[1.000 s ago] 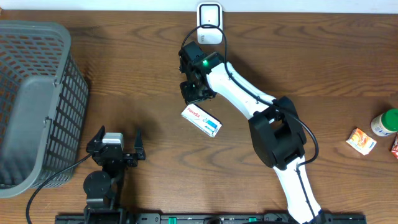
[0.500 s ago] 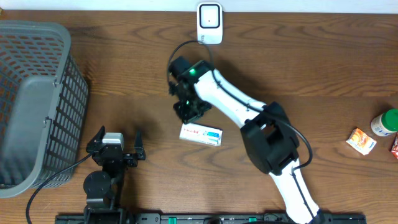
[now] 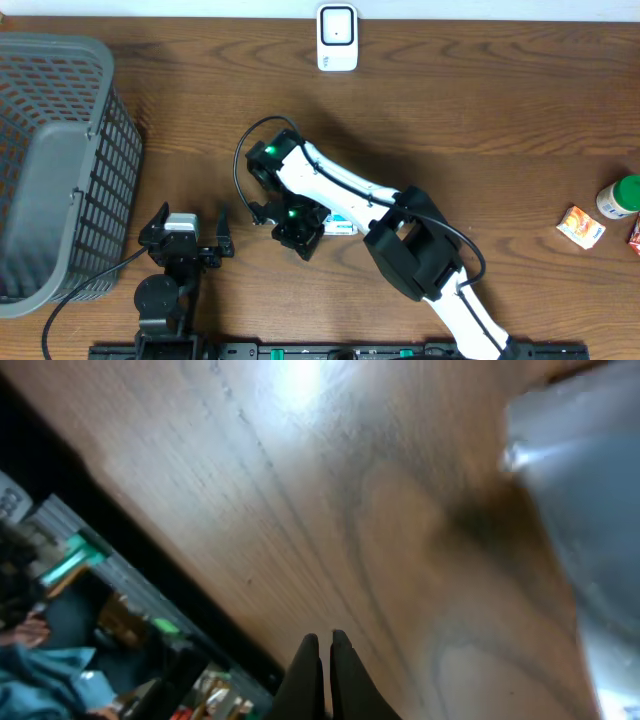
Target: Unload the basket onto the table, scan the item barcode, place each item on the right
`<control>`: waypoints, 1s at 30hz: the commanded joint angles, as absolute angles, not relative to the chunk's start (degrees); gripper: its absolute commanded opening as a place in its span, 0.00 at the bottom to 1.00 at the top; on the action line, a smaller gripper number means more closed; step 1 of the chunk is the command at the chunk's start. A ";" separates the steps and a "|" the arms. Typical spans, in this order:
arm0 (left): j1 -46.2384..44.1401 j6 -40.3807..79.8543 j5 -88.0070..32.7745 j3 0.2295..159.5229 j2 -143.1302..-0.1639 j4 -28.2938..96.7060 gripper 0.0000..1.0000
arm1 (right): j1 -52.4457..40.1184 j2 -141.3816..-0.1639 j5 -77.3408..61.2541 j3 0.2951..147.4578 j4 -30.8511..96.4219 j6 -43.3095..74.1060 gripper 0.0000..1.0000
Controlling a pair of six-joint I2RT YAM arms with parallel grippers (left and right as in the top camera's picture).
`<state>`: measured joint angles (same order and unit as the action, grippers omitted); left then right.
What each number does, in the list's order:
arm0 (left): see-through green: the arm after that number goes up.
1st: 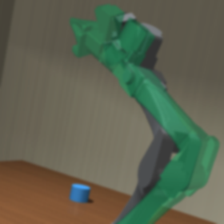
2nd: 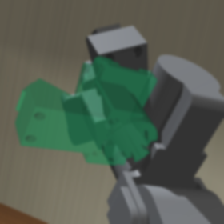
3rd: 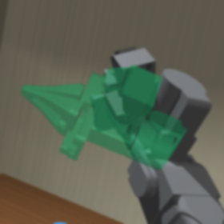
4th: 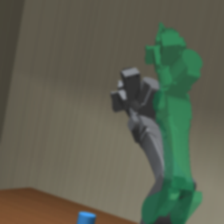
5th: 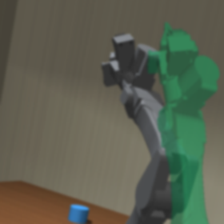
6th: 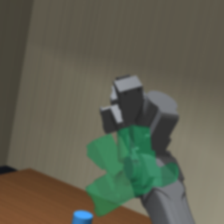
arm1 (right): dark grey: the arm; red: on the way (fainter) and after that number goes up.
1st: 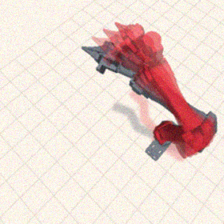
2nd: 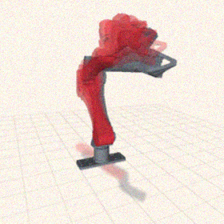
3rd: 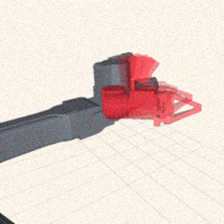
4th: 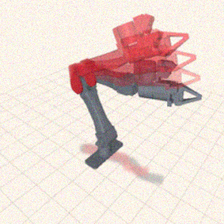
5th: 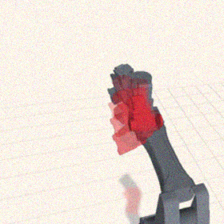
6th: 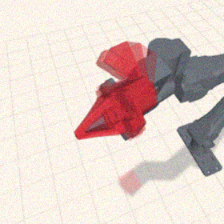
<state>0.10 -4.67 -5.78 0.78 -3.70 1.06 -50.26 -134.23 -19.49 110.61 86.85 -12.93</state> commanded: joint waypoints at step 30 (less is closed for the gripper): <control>0.03 -4.38 -6.61 0.27 -3.70 3.49 0.96 | -43.05 -135.15 -3.40 102.45 58.00 17.39 0.01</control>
<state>0.10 -4.67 -5.76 0.80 -3.70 1.08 -43.55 -133.75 -2.79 106.19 58.11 16.47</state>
